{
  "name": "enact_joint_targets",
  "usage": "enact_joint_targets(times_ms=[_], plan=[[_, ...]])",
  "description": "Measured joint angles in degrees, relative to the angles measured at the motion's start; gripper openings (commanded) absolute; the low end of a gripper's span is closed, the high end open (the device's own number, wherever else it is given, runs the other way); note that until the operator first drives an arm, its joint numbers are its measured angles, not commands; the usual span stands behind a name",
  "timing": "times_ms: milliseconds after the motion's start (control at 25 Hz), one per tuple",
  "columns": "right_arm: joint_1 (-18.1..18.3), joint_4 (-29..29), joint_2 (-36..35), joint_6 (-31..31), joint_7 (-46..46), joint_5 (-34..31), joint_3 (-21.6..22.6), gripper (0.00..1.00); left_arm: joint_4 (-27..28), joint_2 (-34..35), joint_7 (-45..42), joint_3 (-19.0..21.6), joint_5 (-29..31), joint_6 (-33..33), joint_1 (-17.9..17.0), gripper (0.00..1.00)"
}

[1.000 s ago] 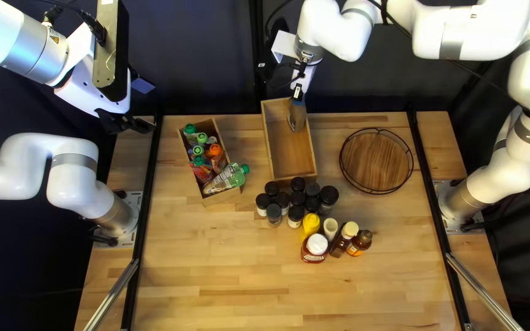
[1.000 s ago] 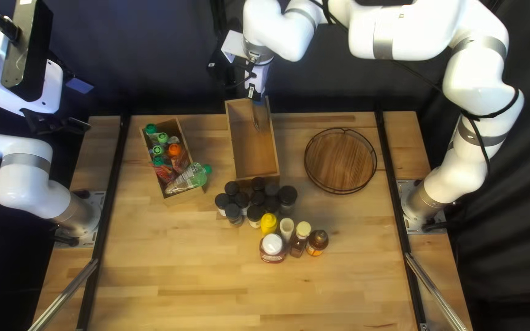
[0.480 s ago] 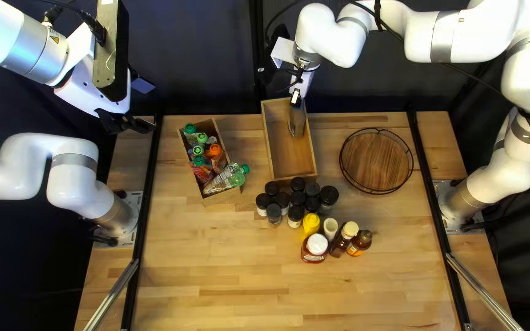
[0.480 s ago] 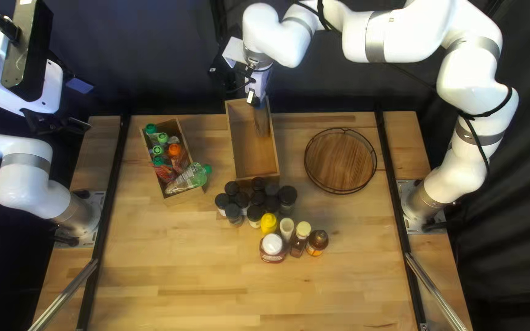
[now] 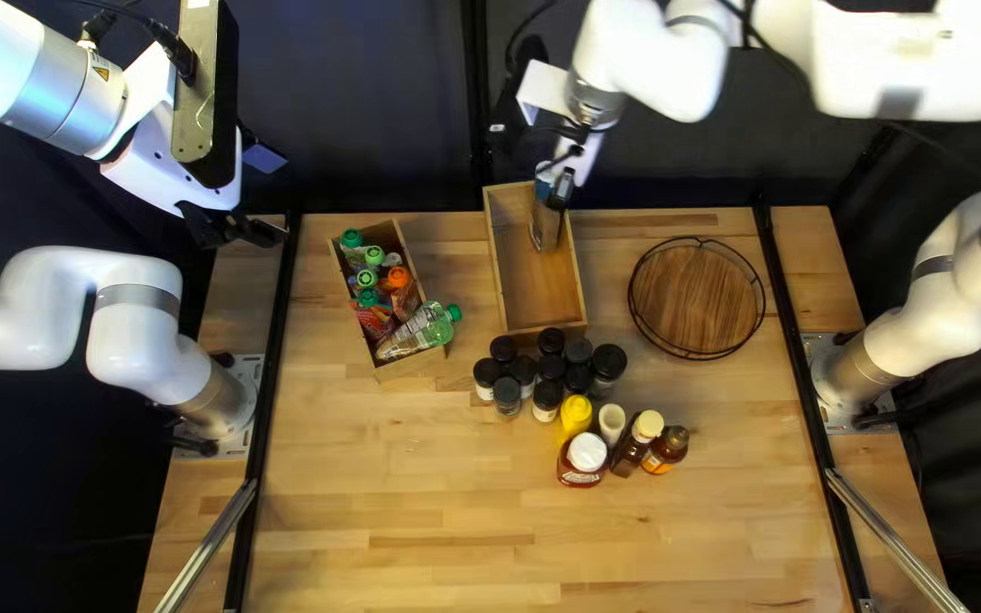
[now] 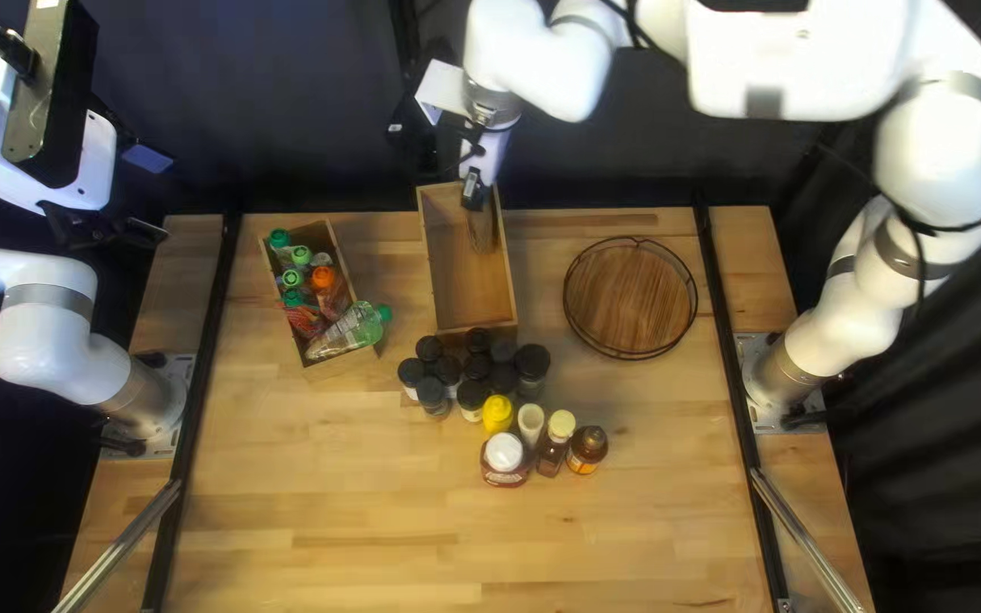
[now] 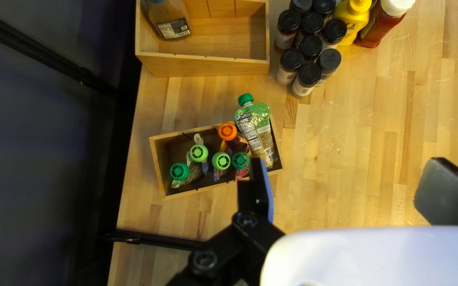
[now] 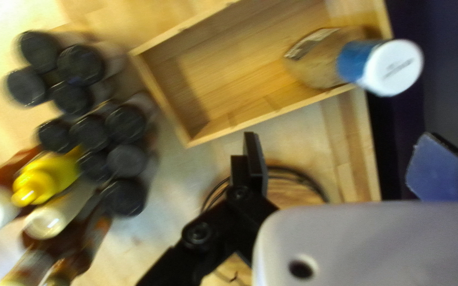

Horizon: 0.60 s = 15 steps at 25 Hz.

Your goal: Separate condiments, baby food and spices and place it in 3 different racks/containers

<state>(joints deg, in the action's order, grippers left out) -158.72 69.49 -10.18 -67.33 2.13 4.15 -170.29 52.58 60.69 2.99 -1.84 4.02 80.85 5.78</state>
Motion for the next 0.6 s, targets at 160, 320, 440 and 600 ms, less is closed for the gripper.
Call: enact_joint_targets(times_ms=[160,320,440,600], plan=[[-3.08,-4.92,-5.21,0.24,-4.75,2.04,3.88,1.00,0.00,0.00,0.00,0.00,0.00,0.00,0.00,1.00],[-5.20,-7.34,-6.69,0.59,-12.58,1.15,8.95,1.00,0.00,0.00,0.00,0.00,0.00,0.00,0.00,1.00],[-6.11,-8.64,-6.99,0.65,-18.85,-0.54,12.65,1.00,0.00,0.00,0.00,0.00,0.00,0.00,0.00,1.00],[-6.82,-10.07,-5.83,0.82,-26.62,-3.37,17.04,1.00,0.00,0.00,0.00,0.00,0.00,0.00,0.00,1.00]])
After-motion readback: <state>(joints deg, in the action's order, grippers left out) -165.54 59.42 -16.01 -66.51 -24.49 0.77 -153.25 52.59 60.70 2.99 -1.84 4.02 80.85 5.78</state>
